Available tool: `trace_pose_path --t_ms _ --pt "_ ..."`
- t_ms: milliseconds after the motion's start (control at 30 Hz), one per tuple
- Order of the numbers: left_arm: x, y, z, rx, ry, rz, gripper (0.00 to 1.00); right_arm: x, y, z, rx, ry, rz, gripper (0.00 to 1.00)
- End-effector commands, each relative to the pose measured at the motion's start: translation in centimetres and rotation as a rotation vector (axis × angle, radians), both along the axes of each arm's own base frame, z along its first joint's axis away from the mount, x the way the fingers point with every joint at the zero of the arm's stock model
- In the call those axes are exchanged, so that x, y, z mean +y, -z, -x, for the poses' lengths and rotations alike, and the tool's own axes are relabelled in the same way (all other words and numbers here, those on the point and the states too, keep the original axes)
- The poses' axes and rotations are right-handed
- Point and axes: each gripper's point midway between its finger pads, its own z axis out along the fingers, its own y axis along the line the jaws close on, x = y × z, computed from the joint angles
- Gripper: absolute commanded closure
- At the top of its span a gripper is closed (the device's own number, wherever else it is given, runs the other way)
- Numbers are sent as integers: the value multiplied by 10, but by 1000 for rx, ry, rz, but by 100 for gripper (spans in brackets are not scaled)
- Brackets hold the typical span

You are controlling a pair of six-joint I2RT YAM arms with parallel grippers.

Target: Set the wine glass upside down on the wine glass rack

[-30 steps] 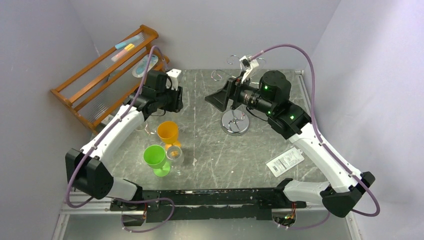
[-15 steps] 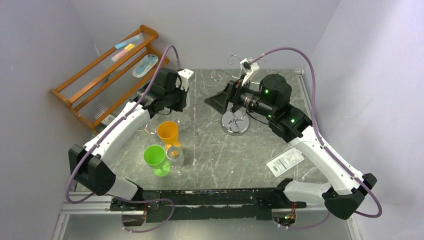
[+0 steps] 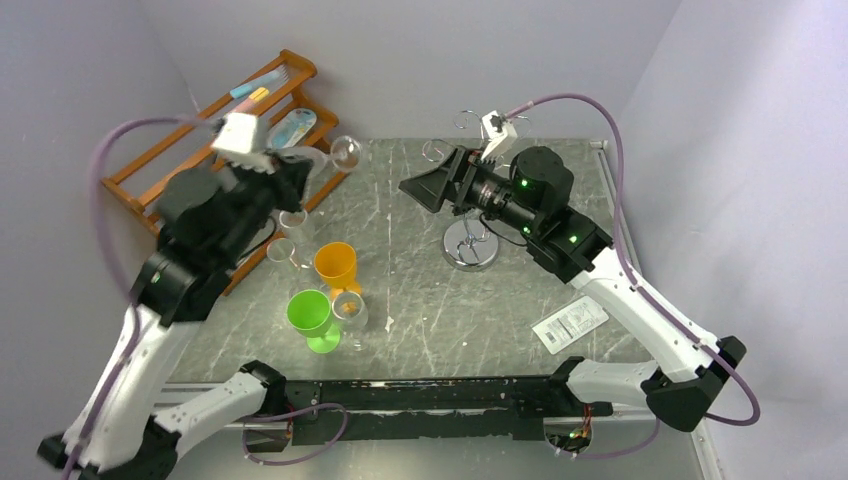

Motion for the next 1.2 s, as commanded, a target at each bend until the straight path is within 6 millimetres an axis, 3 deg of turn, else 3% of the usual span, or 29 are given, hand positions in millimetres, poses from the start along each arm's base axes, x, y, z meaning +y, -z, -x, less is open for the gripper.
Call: trace_pose_path --t_ms 0,167,300,433,567,900,967,1167 --pt "14 -78 29 -284 6 246 95 17 -31 2 45 -1 -183 21" --pt "27 -133 73 -527 78 401 95 43 -57 17 90 -71 -370 15" --pt "30 -153 94 -625 130 503 95 65 -92 41 38 -155 -504 10" --pt "33 -162 97 -601 138 640 95 74 -126 63 -42 -228 -646 8" --pt "29 -166 109 -621 213 738 95 90 -136 52 -10 -173 -686 8" --pt "21 -171 132 -621 348 839 95 101 -166 20 -44 -61 -855 16" --pt "21 -169 134 -618 359 848 95 101 -171 18 -46 -58 -881 20" --pt "25 -163 138 -625 358 863 95 98 -177 18 -46 -62 -933 44"
